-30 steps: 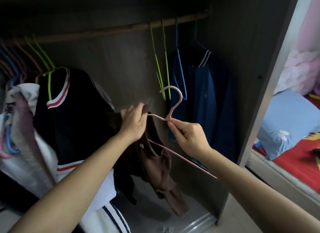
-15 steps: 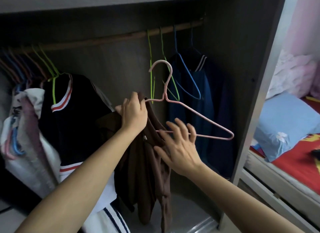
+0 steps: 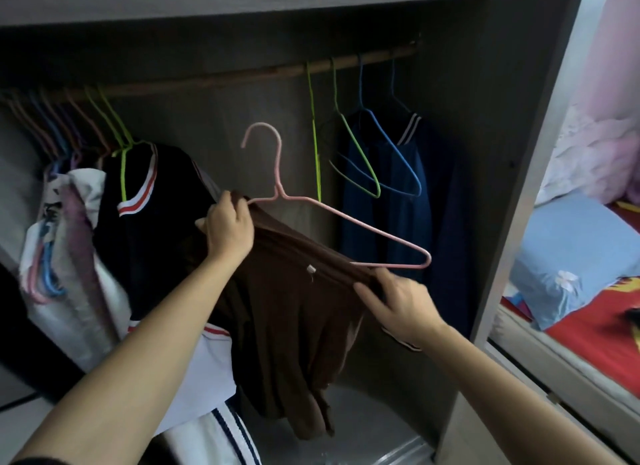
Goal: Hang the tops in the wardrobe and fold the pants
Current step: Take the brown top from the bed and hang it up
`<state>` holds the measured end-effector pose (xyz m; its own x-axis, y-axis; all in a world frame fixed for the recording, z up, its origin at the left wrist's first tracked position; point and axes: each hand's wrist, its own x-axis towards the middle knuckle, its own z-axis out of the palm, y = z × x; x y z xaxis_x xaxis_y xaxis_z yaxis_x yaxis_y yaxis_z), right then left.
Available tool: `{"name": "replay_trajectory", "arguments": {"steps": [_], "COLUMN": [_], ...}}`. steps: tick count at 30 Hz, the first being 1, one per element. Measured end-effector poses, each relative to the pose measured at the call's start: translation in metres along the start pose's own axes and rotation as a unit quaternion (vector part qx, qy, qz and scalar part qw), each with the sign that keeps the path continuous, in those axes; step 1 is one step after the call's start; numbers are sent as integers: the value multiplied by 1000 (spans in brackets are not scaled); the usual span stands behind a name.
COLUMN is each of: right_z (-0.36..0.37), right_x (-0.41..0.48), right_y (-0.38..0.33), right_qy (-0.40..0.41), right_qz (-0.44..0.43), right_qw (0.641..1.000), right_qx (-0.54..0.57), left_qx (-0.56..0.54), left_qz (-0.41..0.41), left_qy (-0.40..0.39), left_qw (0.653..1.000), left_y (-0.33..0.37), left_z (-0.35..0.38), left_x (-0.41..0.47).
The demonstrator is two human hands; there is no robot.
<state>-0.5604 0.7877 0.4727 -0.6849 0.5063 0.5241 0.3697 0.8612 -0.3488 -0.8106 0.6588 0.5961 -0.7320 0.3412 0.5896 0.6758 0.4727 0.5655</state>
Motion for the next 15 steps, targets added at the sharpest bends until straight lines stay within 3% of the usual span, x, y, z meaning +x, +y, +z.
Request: {"name": "replay_trajectory", "arguments": {"steps": [2, 4, 6, 9, 12, 15], "right_z": [-6, -6, -8, -12, -10, -8], "right_x": [-1, -2, -2, 1, -1, -8], "right_y": [10, 9, 2, -5, 3, 17], "right_qy": [17, 65, 153, 241, 226, 148], "right_qz": [28, 80, 134, 182, 207, 203], "right_qw": [999, 983, 936, 886, 859, 888], "right_qx": [18, 150, 286, 352, 411, 384], "left_qx": [-19, -45, -62, -87, -120, -118], "left_qz": [-5, -12, -16, -22, -27, -21], "left_qy": [-6, -13, -20, -32, -38, -64], "left_qw": [1000, 999, 998, 995, 992, 991], "left_y": [-4, -1, 3, 4, 10, 23], "left_z": [-1, 0, 3, 7, 10, 15], "left_x": [0, -1, -3, -7, -11, -14]}}
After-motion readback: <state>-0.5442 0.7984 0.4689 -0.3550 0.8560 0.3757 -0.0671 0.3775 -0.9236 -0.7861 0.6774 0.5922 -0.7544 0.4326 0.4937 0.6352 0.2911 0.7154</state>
